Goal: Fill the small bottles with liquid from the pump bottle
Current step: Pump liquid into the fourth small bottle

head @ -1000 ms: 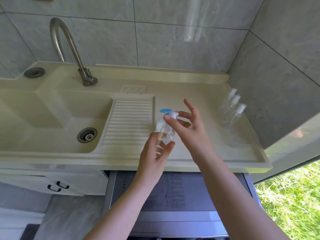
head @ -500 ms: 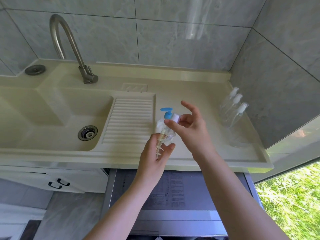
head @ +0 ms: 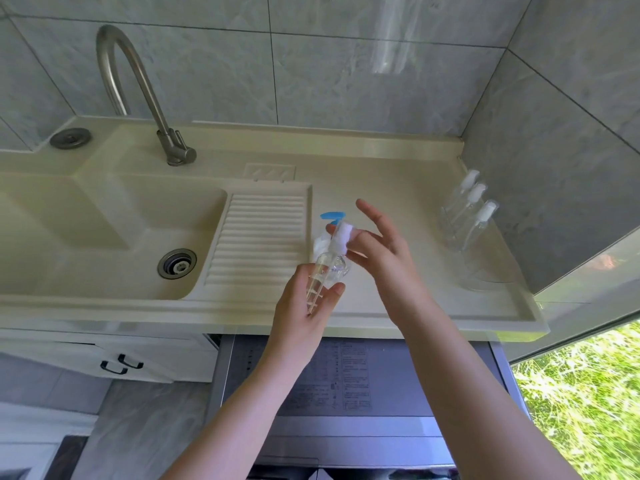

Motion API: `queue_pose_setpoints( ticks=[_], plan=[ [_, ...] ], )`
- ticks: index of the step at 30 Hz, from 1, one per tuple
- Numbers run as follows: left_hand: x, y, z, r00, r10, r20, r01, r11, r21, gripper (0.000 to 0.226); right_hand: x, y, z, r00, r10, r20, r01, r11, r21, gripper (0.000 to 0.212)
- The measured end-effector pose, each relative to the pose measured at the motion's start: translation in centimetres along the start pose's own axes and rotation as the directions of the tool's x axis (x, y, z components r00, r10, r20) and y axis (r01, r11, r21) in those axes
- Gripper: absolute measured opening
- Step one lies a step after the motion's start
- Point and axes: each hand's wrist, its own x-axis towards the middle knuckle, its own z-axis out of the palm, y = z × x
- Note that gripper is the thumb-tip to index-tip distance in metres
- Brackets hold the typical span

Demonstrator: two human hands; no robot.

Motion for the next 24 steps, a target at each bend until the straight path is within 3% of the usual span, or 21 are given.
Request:
queue_pose_setpoints(
  ticks=[3, 5, 8, 11, 13, 16, 18, 21, 24],
  plan=[
    [-0.12, 0.03, -0.01, 1.000, 0.015, -0.013, -0.014, 1.000, 0.019, 0.019, -0.16, -0.22, 0.50, 0.997, 0.007, -0.073, -0.014, 0.995, -0.096, 0.065],
    [-0.12, 0.01, -0.06, 1.000, 0.024, -0.018, -0.023, 0.999, 0.039, 0.019, -0.22, 0.09, 0.63, 0.992, -0.021, -0.123, 0.006, 0.992, -0.125, 0.060],
    [-0.11, -0.19, -0.23, 0.999, 0.031, -0.022, -0.029, 0.998, 0.060, 0.020, -0.27, 0.19, 0.33, 0.998, -0.012, -0.059, 0.011, 1.000, -0.016, 0.050],
    [-0.07, -0.28, -0.21, 0.999, 0.041, -0.031, -0.038, 0.996, 0.076, 0.020, -0.35, 0.19, 0.28, 0.999, 0.025, 0.042, -0.027, 0.999, 0.045, 0.069],
    [-0.01, -0.22, -0.08, 0.999, 0.035, -0.034, -0.033, 0.997, 0.072, 0.020, -0.34, 0.12, 0.63, 0.999, 0.017, -0.043, -0.019, 0.999, -0.050, 0.076],
    [0.07, -0.21, -0.04, 0.999, 0.024, -0.030, -0.022, 0.998, 0.062, 0.019, -0.19, 0.39, 0.50, 0.989, -0.040, -0.146, 0.030, 0.997, -0.073, 0.056],
    [0.16, -0.22, -0.08, 0.999, 0.025, -0.026, -0.024, 0.998, 0.062, 0.020, -0.10, 0.34, 0.15, 0.996, -0.021, -0.083, 0.022, 1.000, 0.015, 0.048],
    [0.18, -0.14, -0.08, 0.999, 0.031, -0.024, -0.030, 0.997, 0.066, 0.020, -0.03, 0.08, 0.11, 0.999, 0.034, 0.001, -0.033, 0.998, 0.050, 0.054],
    [0.21, -0.01, -0.04, 0.999, 0.034, -0.028, -0.032, 0.997, 0.065, 0.019, -0.05, 0.01, 0.70, 0.996, 0.033, -0.086, -0.039, 0.997, -0.068, 0.063]
  ],
)
